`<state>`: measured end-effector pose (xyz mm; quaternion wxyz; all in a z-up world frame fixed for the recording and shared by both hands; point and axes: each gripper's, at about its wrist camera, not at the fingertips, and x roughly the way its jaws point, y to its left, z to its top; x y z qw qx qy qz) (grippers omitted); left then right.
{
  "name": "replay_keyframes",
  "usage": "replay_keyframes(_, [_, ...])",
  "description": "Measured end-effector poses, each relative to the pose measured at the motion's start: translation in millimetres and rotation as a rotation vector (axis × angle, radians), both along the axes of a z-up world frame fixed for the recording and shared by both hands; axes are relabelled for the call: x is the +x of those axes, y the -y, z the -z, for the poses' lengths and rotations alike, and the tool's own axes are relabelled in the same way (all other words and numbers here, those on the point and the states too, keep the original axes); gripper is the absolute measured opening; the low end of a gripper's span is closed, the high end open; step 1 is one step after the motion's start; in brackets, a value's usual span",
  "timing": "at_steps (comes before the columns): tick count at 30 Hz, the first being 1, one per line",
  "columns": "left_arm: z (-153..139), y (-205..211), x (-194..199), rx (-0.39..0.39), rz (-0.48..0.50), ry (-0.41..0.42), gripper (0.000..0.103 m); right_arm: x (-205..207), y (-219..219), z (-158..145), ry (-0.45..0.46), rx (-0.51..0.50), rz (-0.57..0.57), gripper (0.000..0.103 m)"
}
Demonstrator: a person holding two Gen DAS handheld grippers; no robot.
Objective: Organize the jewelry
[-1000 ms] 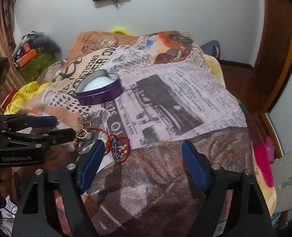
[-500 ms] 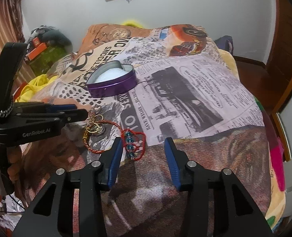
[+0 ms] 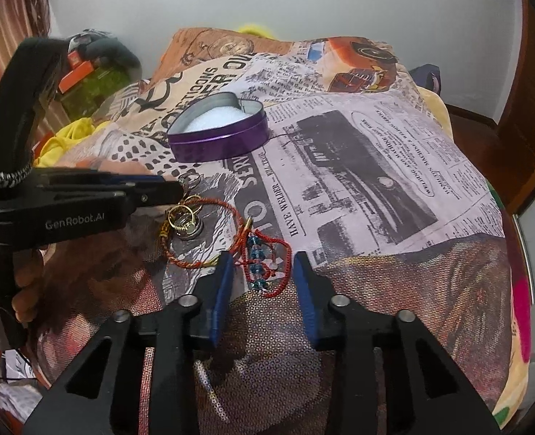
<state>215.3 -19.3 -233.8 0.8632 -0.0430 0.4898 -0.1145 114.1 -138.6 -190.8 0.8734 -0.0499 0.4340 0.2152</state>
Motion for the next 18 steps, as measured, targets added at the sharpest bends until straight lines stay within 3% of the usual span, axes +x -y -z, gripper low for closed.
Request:
replay_keyframes(5, [4.2, -1.4, 6.1, -0.009, -0.015, -0.01, 0.022, -0.3, -4.4, 2.1, 0.002, -0.011, -0.011, 0.018])
replay_keyframes(9, [4.9, 0.7, 6.6, -0.007, -0.009, -0.01, 0.011, 1.1, -0.6, 2.4, -0.004, -0.004, 0.007, 0.009])
replay_keyframes(18, [-10.4, -6.0, -5.4, -0.001, -0.032, 0.048, 0.011, -1.4, 3.3, -7.3, 0.002, 0.022, 0.026, 0.007])
